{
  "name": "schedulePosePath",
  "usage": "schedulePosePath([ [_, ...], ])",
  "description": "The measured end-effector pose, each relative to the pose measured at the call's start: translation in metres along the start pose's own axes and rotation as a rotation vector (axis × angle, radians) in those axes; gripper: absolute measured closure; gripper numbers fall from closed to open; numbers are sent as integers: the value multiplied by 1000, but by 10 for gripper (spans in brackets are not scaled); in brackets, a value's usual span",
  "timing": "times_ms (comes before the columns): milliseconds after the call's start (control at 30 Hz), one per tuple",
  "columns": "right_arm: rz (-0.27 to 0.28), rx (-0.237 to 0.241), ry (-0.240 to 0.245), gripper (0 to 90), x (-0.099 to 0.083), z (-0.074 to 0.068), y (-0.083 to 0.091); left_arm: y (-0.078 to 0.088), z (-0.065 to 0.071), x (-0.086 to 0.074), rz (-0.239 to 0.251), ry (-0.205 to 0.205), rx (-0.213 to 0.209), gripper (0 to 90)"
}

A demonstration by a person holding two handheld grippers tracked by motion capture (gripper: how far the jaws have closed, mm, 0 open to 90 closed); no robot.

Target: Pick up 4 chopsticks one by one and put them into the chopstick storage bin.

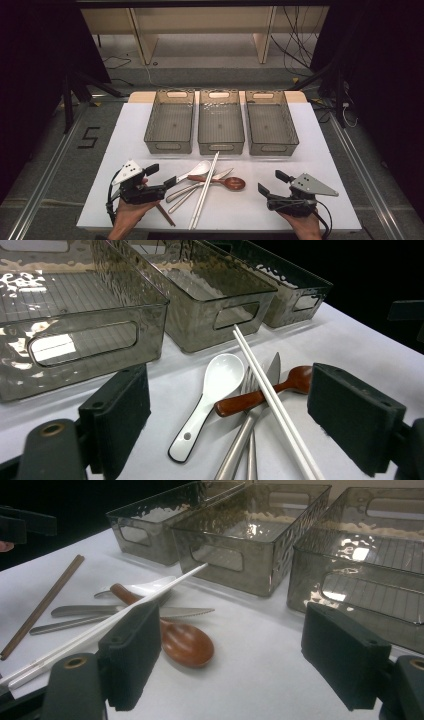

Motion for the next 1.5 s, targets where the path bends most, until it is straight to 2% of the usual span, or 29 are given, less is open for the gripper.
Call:
schedulePosePath([
  [233, -2, 0, 0, 250, 0, 0, 0, -1, 1, 1, -14, -1, 7, 167],
  [333, -8, -5, -2, 251, 0, 0, -1, -2, 2, 2, -38, 11, 14, 167],
  [467, -15, 1, -8, 251, -1, 0, -2, -7, 4, 5, -113, 53, 21, 168],
  [533, -20, 1, -11, 251, -1, 0, -2, -12, 8, 7, -186, 58, 34, 167],
  [567, -21, 2, -10, 251, -1, 0, -2, -12, 8, 7, -186, 58, 34, 167],
  [667, -23, -3, -5, 251, -1, 0, -2, -15, 16, 11, -230, 51, 46, 167],
  [800, -34, -3, -2, 252, -1, 0, -4, -19, 22, 14, -254, 43, 42, 173],
  [933, -39, -7, 12, 251, -1, -2, -5, -29, 32, 15, -326, 31, 48, 192],
  [967, -40, -6, 14, 251, -1, -2, -5, -29, 32, 15, -326, 31, 48, 196],
  [1000, -41, -2, 13, 252, -1, -1, -5, -32, 35, 16, -343, 41, 22, 202],
  [1100, -50, 6, 3, 252, -1, -1, -6, -35, 38, 17, -367, 40, 19, 231],
  [1133, -51, 9, 5, 252, -1, -1, -6, -42, 40, 15, -408, 43, 10, 239],
  [1167, -52, 9, 6, 252, -1, -1, -6, -42, 40, 15, -408, 43, 10, 246],
  [1200, -53, 9, 7, 252, -1, -2, -6, -47, 40, 15, -447, 44, 7, 251],
  [1233, -54, 10, 8, 252, -1, -2, -6, -47, 40, 15, -447, 44, 7, 259],
  [1300, -56, 12, 8, 251, -1, -2, -6, -54, 43, 14, -485, 33, -8, 278],
  [1367, -57, 14, 8, 252, -1, -2, -6, -56, 44, 14, -491, 29, -7, 316],
  [1400, -60, 15, 10, 252, -2, -2, -6, -61, 47, 14, -518, 8, 4, 335],
  [1500, -63, 14, 15, 252, -2, -2, -7, -65, 49, 13, -539, 5, -8, 362],
])
Point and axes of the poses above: each handheld gripper's, and its own axes: y roughly backward along the jaws, x roughly out of its top, z roughly to its right, the point moved 1 cm from there along -y, roughly forward along the jaws, and after that the axes turned 8 degrees about -z, right-handed, at the moved point
